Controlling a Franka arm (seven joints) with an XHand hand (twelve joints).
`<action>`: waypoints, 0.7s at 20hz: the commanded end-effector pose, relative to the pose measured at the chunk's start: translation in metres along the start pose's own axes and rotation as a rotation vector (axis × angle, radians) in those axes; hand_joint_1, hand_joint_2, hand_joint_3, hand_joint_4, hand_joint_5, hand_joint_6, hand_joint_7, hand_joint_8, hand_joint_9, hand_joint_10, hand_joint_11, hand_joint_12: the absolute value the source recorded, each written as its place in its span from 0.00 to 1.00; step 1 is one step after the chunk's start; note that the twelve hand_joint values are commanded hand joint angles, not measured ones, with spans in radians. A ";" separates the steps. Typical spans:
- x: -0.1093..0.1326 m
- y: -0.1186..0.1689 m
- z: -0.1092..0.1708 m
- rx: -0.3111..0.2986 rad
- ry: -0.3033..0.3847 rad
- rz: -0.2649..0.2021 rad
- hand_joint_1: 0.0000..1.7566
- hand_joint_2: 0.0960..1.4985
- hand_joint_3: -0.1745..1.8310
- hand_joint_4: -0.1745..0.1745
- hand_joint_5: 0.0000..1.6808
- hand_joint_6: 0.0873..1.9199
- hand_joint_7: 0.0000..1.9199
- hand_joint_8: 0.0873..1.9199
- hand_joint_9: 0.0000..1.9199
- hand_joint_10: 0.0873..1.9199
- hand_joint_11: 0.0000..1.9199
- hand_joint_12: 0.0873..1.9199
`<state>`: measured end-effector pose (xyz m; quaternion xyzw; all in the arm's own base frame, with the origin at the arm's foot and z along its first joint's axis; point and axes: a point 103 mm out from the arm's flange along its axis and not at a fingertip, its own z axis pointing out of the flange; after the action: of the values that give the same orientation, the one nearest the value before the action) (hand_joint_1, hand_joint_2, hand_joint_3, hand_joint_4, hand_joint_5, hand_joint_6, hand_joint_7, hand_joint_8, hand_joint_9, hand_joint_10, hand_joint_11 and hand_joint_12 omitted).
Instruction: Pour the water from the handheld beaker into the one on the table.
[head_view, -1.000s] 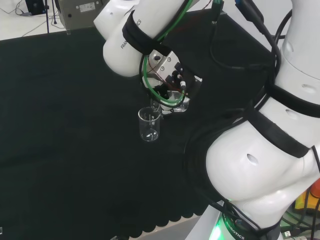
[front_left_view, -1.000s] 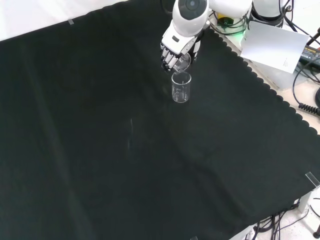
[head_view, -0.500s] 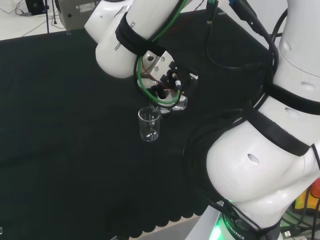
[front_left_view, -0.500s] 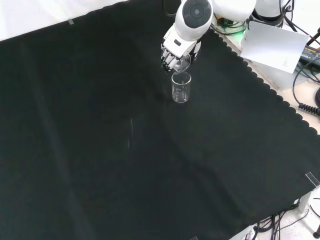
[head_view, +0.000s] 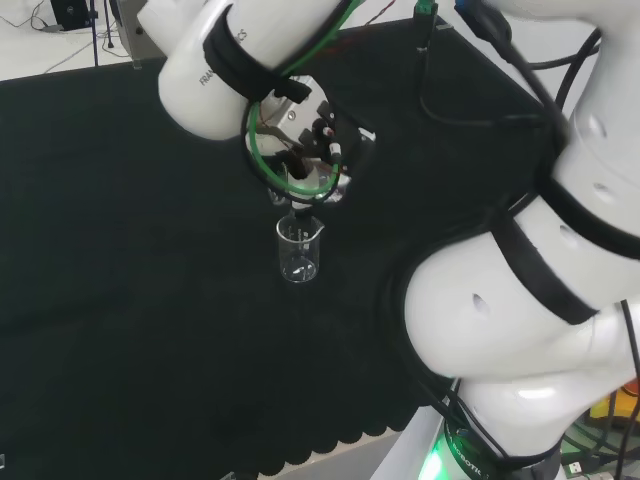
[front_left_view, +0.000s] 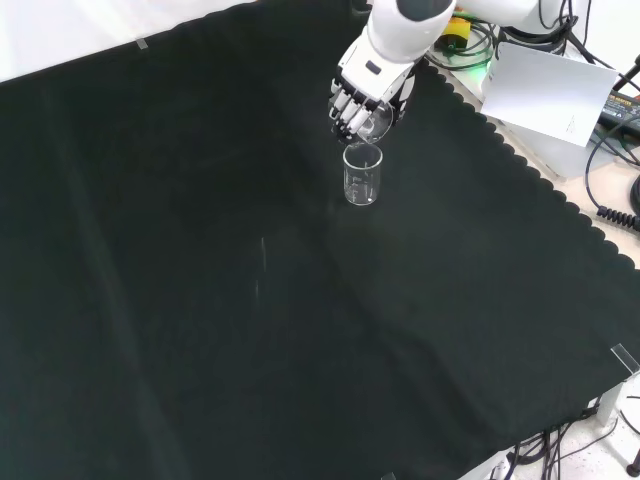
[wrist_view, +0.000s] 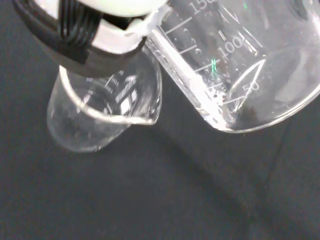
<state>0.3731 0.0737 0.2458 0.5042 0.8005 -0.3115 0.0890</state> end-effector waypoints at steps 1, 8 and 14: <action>-0.002 0.007 0.051 0.188 -0.102 0.029 0.75 0.65 0.00 0.00 0.91 0.00 0.82 0.00 0.94 0.00 0.82 0.27; 0.002 0.008 0.047 0.194 -0.100 0.037 0.75 0.65 0.00 0.00 0.91 0.00 0.82 0.00 0.94 0.00 0.82 0.27; 0.001 0.008 0.048 0.192 -0.090 0.038 0.75 0.65 0.00 0.00 0.91 0.00 0.82 0.00 0.94 0.00 0.82 0.27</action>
<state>0.3714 0.0472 0.2158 0.5128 0.7530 -0.4013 0.0942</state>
